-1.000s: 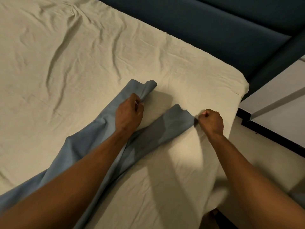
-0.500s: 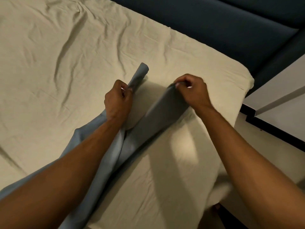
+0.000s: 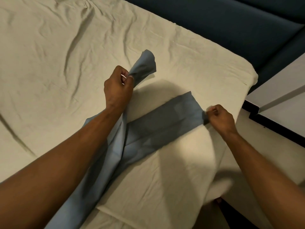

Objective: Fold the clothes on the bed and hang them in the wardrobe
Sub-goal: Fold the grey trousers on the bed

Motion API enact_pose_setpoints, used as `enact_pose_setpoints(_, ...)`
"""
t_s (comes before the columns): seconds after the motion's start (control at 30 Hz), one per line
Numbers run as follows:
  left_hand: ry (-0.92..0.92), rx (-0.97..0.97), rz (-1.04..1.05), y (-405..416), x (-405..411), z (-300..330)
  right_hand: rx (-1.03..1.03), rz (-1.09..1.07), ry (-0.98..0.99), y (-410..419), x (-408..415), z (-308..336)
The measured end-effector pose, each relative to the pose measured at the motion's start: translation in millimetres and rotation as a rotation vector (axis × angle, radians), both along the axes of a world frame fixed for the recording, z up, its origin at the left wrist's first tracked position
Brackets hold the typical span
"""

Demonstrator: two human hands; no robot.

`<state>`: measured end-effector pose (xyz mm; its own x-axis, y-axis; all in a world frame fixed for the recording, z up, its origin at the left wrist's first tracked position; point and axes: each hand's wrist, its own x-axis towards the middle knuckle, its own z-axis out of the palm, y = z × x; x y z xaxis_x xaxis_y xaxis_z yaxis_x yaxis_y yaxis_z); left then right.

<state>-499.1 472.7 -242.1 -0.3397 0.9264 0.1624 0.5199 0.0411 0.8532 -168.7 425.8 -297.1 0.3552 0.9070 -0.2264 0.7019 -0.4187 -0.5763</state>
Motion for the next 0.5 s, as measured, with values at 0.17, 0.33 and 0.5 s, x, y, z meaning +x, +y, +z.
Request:
enact_pose_setpoints(0.17,0.024,0.001,0.022,-2,-8,10,-0.13,0.013,-0.044,17,-20,-2)
enact_pose_setpoints(0.33,0.015,0.07,0.053,1,-32,30,0.258,-0.118,0.109,38,-37,19)
enact_pose_setpoints(0.5,0.024,0.11,0.028,7,-54,40,0.347,0.001,0.003,54,-36,28)
